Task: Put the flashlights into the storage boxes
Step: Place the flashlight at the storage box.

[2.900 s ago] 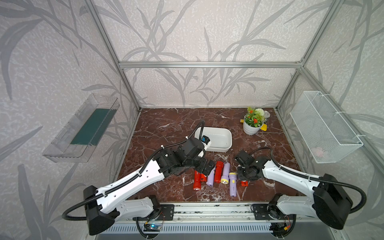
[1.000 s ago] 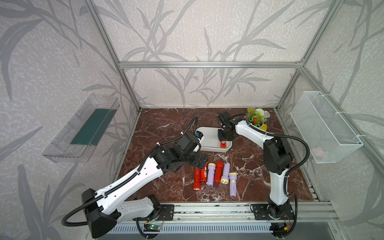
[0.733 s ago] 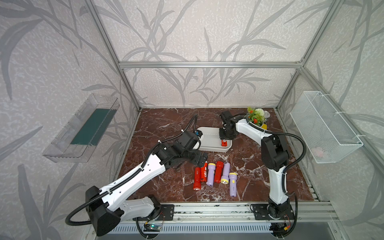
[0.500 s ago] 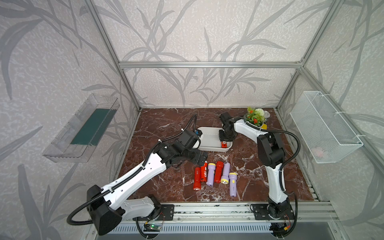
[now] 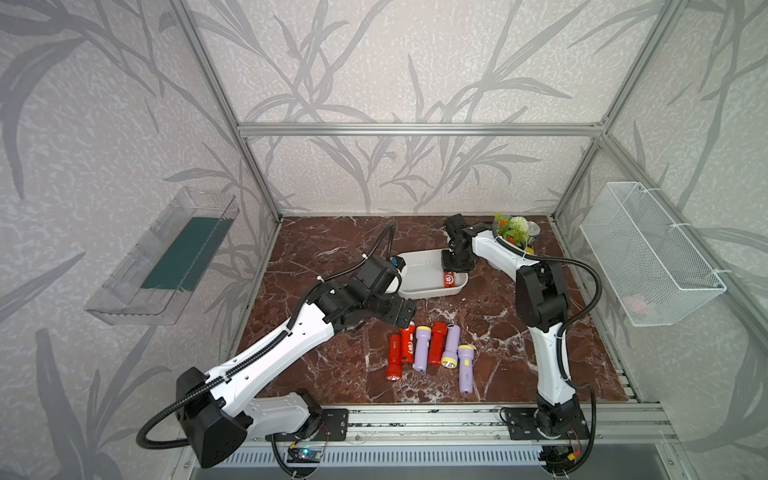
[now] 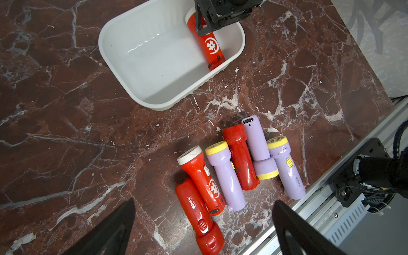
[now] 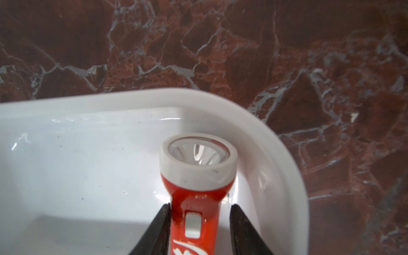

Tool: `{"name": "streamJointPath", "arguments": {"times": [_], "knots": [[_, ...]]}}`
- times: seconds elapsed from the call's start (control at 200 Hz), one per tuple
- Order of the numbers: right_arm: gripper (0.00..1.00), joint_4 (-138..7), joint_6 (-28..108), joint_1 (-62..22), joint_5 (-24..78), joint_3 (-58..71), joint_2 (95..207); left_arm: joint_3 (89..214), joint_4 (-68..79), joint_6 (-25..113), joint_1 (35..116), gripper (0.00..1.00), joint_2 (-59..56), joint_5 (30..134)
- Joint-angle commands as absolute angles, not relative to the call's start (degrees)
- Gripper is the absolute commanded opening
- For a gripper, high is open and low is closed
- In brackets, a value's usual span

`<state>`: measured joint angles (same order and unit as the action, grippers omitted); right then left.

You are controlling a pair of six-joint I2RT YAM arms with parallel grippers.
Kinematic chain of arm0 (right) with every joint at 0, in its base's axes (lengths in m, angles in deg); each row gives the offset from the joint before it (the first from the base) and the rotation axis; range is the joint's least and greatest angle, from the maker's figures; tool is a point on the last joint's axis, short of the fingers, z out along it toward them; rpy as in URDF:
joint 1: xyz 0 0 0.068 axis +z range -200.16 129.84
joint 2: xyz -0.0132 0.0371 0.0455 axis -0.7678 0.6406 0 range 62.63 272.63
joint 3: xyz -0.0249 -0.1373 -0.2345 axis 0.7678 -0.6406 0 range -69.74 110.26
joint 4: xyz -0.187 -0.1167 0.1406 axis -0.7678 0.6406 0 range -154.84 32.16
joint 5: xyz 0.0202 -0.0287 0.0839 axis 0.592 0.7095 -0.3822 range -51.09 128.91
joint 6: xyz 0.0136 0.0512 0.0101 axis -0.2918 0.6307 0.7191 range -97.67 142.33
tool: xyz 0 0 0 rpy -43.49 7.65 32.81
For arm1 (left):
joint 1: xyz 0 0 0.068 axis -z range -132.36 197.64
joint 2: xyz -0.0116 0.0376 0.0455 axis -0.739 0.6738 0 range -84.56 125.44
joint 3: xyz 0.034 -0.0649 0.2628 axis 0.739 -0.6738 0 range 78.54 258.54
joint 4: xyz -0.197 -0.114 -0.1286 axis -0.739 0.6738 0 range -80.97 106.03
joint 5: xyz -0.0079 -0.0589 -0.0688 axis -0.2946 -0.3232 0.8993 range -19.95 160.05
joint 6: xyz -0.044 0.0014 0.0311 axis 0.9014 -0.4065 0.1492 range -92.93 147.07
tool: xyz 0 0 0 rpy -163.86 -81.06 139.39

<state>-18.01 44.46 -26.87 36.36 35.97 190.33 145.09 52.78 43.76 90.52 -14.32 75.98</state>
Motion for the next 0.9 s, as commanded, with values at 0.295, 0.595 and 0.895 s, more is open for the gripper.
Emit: {"name": "streamJointPath", "arguments": {"times": [0.295, 0.595, 0.895], "knots": [[0.63, -18.3, 42.1, -27.0, 36.1, 32.4, 184.3, 146.3, 52.7, 45.1, 90.2, 0.99, -16.1, 76.5], [0.7, -18.8, 42.1, -26.3, 35.9, 25.7, 169.9, 143.7, 51.1, 47.2, 90.3, 0.99, -18.3, 75.9], [0.7, -19.0, 44.6, -23.0, 37.3, 6.6, 153.0, 137.7, 47.0, 51.8, 91.9, 0.99, -22.1, 78.6]]}}
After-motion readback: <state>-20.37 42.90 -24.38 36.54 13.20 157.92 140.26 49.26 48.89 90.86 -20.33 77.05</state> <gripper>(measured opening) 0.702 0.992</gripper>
